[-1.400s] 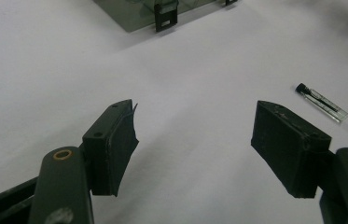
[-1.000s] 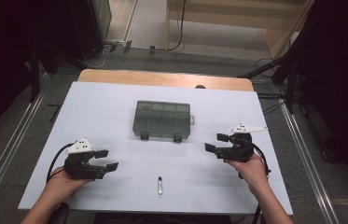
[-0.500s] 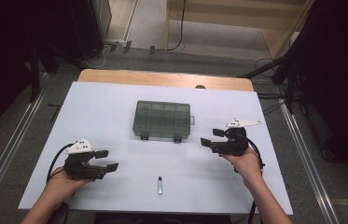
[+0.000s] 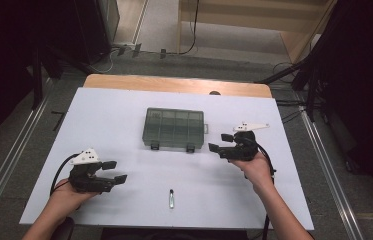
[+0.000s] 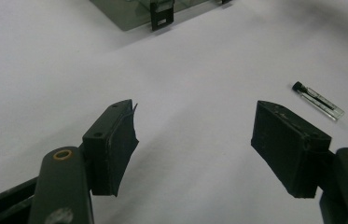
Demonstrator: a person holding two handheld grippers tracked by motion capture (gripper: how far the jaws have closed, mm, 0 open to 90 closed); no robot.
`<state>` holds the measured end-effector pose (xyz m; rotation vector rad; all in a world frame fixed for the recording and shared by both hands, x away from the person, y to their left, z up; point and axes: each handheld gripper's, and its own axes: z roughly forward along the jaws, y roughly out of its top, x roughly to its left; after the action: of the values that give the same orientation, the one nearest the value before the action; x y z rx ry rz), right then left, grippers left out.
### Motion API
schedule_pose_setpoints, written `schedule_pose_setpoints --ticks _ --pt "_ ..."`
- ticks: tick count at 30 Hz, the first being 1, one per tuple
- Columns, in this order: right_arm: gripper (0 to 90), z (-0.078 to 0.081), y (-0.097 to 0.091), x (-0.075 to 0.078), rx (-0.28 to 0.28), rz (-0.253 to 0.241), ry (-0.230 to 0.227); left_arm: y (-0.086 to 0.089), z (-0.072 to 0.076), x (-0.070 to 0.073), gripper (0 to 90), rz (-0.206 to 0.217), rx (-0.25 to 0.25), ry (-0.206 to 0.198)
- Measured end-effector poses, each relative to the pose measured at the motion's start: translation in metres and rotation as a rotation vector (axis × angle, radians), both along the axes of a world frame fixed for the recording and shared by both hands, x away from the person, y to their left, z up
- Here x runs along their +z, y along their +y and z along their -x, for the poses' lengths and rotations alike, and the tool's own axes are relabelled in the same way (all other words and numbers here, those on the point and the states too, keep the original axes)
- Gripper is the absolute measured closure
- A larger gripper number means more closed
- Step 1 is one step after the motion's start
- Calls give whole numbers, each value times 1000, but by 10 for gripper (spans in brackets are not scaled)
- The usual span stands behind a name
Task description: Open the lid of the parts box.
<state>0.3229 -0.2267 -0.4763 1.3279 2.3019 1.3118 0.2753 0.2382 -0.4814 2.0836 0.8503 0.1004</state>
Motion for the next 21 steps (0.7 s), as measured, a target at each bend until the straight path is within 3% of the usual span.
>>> schedule_pose_setpoints --ticks 9,10,11,12,13,15,18,21 --pt "354 -11 10 -7 -2 17 27 0 0 0 301 1 -3 -1" --pt "383 -11 11 -8 -1 19 27 0 0 0 301 1 -3 -2" --pt "477 -11 11 -8 -11 30 26 1 0 0 301 1 -3 -2" --pt "477 -11 11 -8 -11 30 26 1 0 0 301 -1 -2 -2" --pt "548 -10 11 -9 -20 48 5 1 0 1 301 -1 -2 -2" --pt "595 -9 11 -10 -24 52 5 1 0 1 301 0 0 -4" --pt "708 -10 13 -15 -2 37 47 1 0 1 301 3 3 -7" --pt "763 -11 15 -18 19 32 72 1 0 1 300 -4 -1 -5"
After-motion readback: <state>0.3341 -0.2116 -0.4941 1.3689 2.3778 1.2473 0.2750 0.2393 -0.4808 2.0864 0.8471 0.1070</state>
